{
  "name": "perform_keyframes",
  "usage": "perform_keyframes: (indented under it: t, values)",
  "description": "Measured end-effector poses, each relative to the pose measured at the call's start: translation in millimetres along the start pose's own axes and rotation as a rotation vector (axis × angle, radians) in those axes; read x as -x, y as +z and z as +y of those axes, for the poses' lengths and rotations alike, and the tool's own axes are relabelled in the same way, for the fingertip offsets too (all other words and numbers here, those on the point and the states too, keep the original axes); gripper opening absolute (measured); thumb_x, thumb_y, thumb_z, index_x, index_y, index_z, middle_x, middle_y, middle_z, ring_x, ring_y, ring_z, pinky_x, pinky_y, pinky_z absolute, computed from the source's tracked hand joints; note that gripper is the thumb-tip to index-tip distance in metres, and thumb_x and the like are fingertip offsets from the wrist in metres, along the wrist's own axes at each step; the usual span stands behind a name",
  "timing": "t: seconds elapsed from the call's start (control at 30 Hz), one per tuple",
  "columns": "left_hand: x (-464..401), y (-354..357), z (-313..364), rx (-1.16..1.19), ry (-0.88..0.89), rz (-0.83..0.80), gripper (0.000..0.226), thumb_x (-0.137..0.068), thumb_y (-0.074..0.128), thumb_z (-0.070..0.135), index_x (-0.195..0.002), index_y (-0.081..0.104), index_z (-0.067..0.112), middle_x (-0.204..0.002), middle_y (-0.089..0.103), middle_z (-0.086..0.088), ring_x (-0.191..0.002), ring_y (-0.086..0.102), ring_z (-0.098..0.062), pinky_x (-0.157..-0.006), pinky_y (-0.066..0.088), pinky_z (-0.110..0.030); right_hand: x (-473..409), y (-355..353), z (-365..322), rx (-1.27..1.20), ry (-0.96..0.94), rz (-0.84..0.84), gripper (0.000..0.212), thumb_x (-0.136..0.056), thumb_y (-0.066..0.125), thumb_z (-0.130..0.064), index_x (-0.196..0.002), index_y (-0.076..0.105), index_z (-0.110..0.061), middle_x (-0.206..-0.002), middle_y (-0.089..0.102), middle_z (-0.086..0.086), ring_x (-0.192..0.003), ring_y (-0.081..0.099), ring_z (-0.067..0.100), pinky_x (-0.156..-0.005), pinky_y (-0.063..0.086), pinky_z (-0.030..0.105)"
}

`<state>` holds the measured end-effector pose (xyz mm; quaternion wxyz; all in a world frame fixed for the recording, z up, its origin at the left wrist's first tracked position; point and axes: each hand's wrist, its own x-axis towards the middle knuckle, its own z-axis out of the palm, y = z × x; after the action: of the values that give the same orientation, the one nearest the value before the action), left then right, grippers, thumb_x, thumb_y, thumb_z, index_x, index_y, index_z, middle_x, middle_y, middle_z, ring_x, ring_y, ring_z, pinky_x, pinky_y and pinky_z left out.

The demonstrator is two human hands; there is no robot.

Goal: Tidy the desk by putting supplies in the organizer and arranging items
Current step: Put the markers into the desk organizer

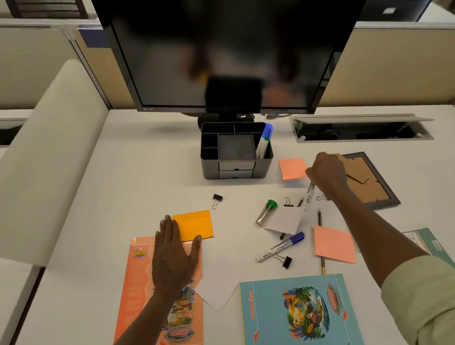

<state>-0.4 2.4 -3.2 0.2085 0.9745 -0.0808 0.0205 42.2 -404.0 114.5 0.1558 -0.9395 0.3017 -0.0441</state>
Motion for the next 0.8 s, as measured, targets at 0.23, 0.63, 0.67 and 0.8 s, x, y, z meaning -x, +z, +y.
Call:
perform_keyframes:
  t: [0.23,0.63,0.67,0.8]
  values:
    - [0,-1,1,0.01,-0.008,-0.001,0.087,-0.09,0.033,0.068,-0.152,0.026,0.007,-0.161,0.021,-0.008,-0.149,0.02,-0.025,-0.12,0.02,-0.041,-9,-38,-50,-0.056,-0.058,0.093,0.014,-0.082,0.065,-0.013,-0.077,0.055,-0.005,-0.06,0.051,0.001,-0.05,0.048,0.014,-0.045,0.03,0.02]
    - [0,0,1,0.013,-0.02,-0.007,0.087,-0.09,0.031,0.07,-0.153,0.024,0.01,-0.161,0.019,-0.005,-0.149,0.018,-0.023,-0.12,0.016,-0.038,-19,-65,-125,-0.289,-0.214,0.279,0.03,-0.094,0.057,-0.025,-0.119,0.053,-0.009,-0.095,0.056,0.005,-0.08,0.056,0.015,-0.064,0.044,0.024]
    - [0,-1,1,0.013,-0.021,-0.007,0.087,-0.09,0.031,0.07,-0.153,0.024,0.01,-0.161,0.019,-0.005,-0.149,0.018,-0.023,-0.12,0.015,-0.037,-21,-63,-127,-0.302,-0.232,0.284,0.03,-0.094,0.057,-0.024,-0.12,0.052,-0.01,-0.096,0.057,0.006,-0.079,0.056,0.015,-0.063,0.045,0.022]
    - [0,-1,1,0.019,-0.025,-0.008,0.087,-0.09,0.031,0.07,-0.153,0.024,0.01,-0.161,0.019,-0.005,-0.149,0.019,-0.023,-0.12,0.015,-0.037,-25,-52,-129,-0.325,-0.253,0.262,0.025,-0.094,0.057,-0.019,-0.116,0.051,-0.008,-0.09,0.054,0.004,-0.075,0.054,0.015,-0.057,0.037,0.013]
